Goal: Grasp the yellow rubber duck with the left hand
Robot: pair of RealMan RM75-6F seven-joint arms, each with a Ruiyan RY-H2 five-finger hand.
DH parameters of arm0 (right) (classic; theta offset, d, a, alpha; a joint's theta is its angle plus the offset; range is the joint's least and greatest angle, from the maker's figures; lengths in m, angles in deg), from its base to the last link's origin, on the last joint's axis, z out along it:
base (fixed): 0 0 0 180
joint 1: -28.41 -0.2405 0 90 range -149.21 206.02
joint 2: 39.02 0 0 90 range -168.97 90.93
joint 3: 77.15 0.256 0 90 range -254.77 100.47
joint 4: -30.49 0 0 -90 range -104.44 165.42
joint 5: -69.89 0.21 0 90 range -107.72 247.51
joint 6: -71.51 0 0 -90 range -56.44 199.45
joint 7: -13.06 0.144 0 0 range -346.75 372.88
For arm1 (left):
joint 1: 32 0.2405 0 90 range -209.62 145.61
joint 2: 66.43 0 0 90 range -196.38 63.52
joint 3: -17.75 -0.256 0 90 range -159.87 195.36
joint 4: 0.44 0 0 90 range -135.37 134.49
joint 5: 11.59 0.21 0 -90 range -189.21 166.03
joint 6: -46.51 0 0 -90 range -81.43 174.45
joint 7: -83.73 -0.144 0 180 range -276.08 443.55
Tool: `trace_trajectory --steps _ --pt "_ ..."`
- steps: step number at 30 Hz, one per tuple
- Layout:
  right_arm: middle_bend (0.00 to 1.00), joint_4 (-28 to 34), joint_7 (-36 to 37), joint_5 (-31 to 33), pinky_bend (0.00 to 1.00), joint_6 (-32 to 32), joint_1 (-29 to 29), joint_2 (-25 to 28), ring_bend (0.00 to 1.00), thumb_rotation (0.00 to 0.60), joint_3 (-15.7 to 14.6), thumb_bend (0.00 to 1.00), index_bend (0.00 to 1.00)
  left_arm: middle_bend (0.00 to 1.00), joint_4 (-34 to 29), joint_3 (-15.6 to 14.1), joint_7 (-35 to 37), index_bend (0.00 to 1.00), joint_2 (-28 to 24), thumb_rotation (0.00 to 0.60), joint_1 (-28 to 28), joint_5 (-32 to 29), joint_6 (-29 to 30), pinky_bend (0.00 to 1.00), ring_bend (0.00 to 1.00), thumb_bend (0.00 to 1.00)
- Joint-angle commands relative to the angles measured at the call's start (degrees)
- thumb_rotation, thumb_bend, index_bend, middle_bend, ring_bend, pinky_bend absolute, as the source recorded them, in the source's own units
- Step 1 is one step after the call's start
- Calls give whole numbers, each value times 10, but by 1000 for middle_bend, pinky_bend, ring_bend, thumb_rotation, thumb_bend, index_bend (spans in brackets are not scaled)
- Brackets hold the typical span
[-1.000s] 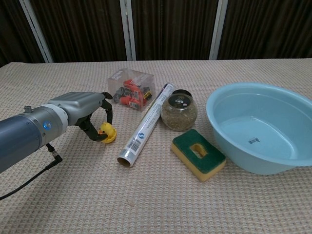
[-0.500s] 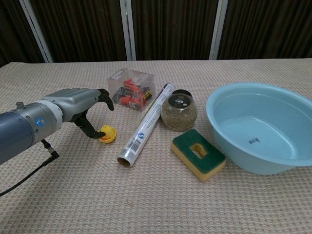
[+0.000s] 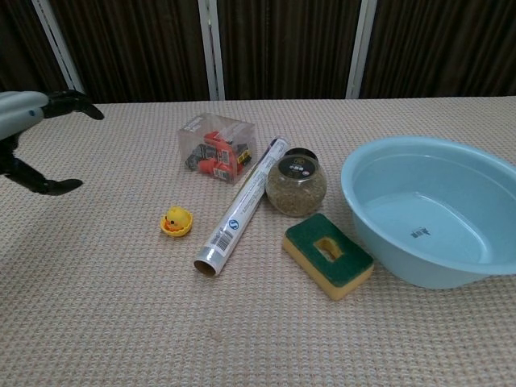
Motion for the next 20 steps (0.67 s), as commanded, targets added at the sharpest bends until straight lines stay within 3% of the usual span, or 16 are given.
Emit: trace_trajectory --steps 1,5,9,14,20 --pt "0 0 -6 2 31 -1 1 -2 0 600 1 48 23 0 -22 -59 56 23 -53 600 55 75 50 0 0 147" --pt "0 1 -12 5 31 -3 2 -3 0 600 2 48 23 0 -6 -107 92 0 -90 600 101 137 87 0 0 131" --pt "0 0 -16 4 31 -6 3 -3 0 600 3 48 23 0 11 -133 130 0 -119 600 138 170 114 0 0 130" --pt "0 -3 -17 4 31 -6 2 -4 0 600 4 48 23 0 44 -145 182 0 -139 600 175 204 145 0 0 130" --pt "0 -5 -20 2 31 -4 1 -6 0 600 3 48 23 0 75 -139 222 0 -142 600 196 219 152 0 0 129"
